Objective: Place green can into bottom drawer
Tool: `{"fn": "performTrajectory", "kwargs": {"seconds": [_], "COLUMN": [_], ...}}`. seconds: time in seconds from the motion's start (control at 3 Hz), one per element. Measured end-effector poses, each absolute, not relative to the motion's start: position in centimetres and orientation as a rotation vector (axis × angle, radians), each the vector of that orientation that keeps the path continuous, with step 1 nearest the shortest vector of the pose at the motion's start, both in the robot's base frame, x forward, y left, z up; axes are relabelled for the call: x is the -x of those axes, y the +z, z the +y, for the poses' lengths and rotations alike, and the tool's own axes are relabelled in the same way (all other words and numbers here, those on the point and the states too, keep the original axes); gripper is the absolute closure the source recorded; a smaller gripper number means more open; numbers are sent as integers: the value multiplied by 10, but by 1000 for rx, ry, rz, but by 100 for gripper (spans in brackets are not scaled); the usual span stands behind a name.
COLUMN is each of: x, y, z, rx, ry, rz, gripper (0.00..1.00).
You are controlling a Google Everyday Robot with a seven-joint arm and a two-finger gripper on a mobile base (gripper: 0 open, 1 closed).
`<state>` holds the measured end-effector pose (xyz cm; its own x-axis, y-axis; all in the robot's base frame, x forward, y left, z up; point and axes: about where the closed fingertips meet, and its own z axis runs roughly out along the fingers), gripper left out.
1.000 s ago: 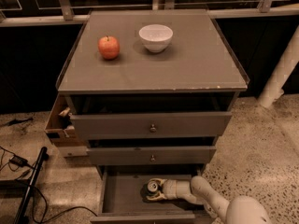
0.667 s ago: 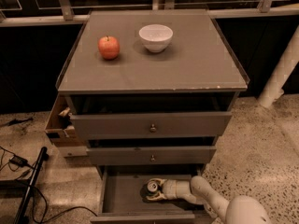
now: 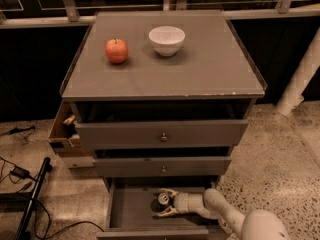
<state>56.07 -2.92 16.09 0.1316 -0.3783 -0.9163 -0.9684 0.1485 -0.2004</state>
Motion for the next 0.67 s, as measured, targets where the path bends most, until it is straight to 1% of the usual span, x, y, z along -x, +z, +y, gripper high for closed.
{"fn": "performTrajectory", "kwargs": {"seconds": [0.33, 0.67], "x": [-561, -561], "y": [161, 161], "z": [-29, -29], "rx": [1405, 1405], "ry": [744, 744], "rz": [1423, 1423], "gripper": [0, 0]}}
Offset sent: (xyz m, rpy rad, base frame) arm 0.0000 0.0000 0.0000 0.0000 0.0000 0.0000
